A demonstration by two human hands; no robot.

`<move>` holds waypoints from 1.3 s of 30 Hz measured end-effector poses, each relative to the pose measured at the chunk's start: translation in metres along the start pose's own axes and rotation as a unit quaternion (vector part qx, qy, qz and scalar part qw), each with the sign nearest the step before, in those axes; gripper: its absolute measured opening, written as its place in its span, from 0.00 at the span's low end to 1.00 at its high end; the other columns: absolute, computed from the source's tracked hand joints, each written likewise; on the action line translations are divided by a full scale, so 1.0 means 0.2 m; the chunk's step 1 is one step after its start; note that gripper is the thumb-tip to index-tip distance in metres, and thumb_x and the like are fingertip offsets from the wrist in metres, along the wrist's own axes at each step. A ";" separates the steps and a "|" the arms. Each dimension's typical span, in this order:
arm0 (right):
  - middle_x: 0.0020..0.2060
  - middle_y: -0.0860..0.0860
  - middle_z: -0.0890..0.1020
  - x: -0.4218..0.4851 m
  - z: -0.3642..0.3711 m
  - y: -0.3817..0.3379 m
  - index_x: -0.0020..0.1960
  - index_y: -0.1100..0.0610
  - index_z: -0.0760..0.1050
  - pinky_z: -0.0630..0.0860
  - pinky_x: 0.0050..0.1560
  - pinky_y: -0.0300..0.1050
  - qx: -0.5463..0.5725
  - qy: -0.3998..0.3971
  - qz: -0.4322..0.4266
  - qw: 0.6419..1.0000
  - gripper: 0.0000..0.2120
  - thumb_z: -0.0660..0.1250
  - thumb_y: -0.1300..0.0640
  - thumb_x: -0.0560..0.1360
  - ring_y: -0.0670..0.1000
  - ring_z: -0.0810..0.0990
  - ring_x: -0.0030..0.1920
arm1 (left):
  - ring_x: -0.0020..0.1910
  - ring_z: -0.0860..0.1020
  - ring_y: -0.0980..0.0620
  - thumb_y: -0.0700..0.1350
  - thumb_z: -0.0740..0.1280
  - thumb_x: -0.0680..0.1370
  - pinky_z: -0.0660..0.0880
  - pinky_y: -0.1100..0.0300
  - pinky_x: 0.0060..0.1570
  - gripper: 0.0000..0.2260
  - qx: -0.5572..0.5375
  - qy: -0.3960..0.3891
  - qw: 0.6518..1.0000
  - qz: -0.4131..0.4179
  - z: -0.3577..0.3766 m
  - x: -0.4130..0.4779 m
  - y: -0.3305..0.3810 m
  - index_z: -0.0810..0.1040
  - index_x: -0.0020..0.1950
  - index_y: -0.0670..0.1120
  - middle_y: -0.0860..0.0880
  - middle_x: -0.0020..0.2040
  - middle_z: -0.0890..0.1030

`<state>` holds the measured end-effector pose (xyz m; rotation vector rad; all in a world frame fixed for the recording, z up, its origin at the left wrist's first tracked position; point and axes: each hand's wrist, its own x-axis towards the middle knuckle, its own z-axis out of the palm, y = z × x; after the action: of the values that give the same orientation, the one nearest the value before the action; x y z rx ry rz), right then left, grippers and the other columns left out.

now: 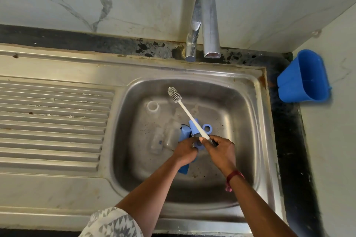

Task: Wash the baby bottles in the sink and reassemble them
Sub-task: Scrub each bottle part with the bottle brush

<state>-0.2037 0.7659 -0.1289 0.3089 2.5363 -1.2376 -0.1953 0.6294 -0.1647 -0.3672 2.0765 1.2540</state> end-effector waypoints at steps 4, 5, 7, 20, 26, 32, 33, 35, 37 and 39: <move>0.23 0.45 0.66 0.02 -0.01 0.02 0.34 0.56 0.78 0.64 0.29 0.40 -0.010 0.006 0.008 1.000 0.18 0.73 0.43 0.72 0.45 0.63 0.27 | 0.45 0.77 0.46 0.34 0.61 0.75 0.74 0.51 0.44 0.11 0.040 0.040 0.998 -0.020 -0.02 0.01 -0.05 0.77 0.53 0.43 0.46 0.44 0.79; 0.23 0.45 0.66 0.02 -0.02 0.02 0.34 0.56 0.79 0.64 0.30 0.41 -0.009 0.009 0.009 1.000 0.18 0.73 0.43 0.72 0.45 0.63 0.27 | 0.45 0.77 0.46 0.34 0.61 0.74 0.73 0.52 0.42 0.10 0.044 0.052 0.997 -0.021 -0.03 0.01 -0.06 0.77 0.50 0.43 0.46 0.44 0.79; 0.23 0.45 0.66 0.03 -0.04 0.02 0.35 0.56 0.80 0.64 0.31 0.43 0.000 0.014 0.010 1.000 0.16 0.73 0.44 0.72 0.46 0.63 0.28 | 0.43 0.78 0.46 0.35 0.62 0.73 0.76 0.52 0.42 0.07 0.057 0.089 0.994 -0.006 -0.03 0.01 -0.07 0.76 0.44 0.45 0.47 0.41 0.80; 0.25 0.46 0.71 0.09 -0.12 0.01 0.38 0.53 0.82 0.65 0.29 0.35 -0.021 -0.001 -0.004 1.000 0.13 0.72 0.44 0.73 0.44 0.67 0.28 | 0.61 0.74 0.42 0.42 0.69 0.75 0.74 0.47 0.57 0.15 0.297 0.097 0.930 0.193 0.20 0.05 0.02 0.80 0.61 0.45 0.45 0.60 0.78; 0.30 0.52 0.78 0.07 -0.08 0.01 0.39 0.55 0.81 0.71 0.31 0.37 -0.028 -0.017 -0.007 0.999 0.15 0.72 0.43 0.73 0.43 0.71 0.29 | 0.50 0.75 0.50 0.51 0.49 0.83 0.71 0.62 0.46 0.14 0.205 0.160 0.947 0.190 0.29 0.10 0.00 0.74 0.58 0.53 0.52 0.53 0.77; 0.28 0.51 0.78 0.03 -0.06 -0.01 0.38 0.55 0.81 0.74 0.33 0.43 -0.022 -0.015 -0.015 1.000 0.15 0.71 0.43 0.72 0.48 0.74 0.30 | 0.47 0.78 0.55 0.42 0.65 0.80 0.66 0.74 0.34 0.07 0.120 0.159 0.962 0.184 0.16 -0.03 0.05 0.81 0.55 0.48 0.52 0.51 0.82; 0.27 0.51 0.77 0.02 -0.06 -0.02 0.38 0.55 0.81 0.74 0.33 0.43 -0.021 -0.013 -0.017 1.000 0.15 0.72 0.43 0.72 0.49 0.73 0.29 | 0.48 0.79 0.53 0.42 0.66 0.80 0.65 0.73 0.35 0.08 0.116 0.165 0.963 0.180 0.14 -0.06 0.06 0.82 0.57 0.46 0.50 0.52 0.82; 0.23 0.47 0.72 0.01 -0.06 -0.04 0.35 0.55 0.79 0.67 0.29 0.39 -0.018 -0.009 -0.021 1.000 0.16 0.72 0.44 0.72 0.46 0.68 0.27 | 0.45 0.81 0.50 0.44 0.68 0.79 0.65 0.69 0.35 0.05 0.080 0.174 0.971 0.144 0.09 -0.08 0.06 0.82 0.51 0.44 0.49 0.46 0.83; 0.22 0.45 0.68 0.00 -0.07 -0.05 0.34 0.56 0.78 0.63 0.28 0.36 -0.017 -0.008 -0.030 0.999 0.16 0.72 0.45 0.73 0.45 0.65 0.27 | 0.38 0.81 0.48 0.45 0.70 0.78 0.73 0.63 0.33 0.07 -0.042 0.163 0.983 0.079 0.05 -0.10 0.06 0.79 0.41 0.45 0.49 0.37 0.81; 0.22 0.45 0.66 -0.03 -0.08 -0.06 0.34 0.57 0.77 0.61 0.28 0.36 -0.016 -0.006 -0.043 0.999 0.18 0.73 0.44 0.73 0.46 0.63 0.27 | 0.35 0.80 0.49 0.45 0.72 0.77 0.80 0.50 0.39 0.09 -0.241 0.137 0.961 0.012 -0.02 -0.13 0.07 0.77 0.39 0.43 0.42 0.36 0.81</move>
<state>-0.2052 0.7712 -0.1099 0.1865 2.5813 -1.2256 -0.1843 0.6307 -0.1367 -0.7751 1.9756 1.8102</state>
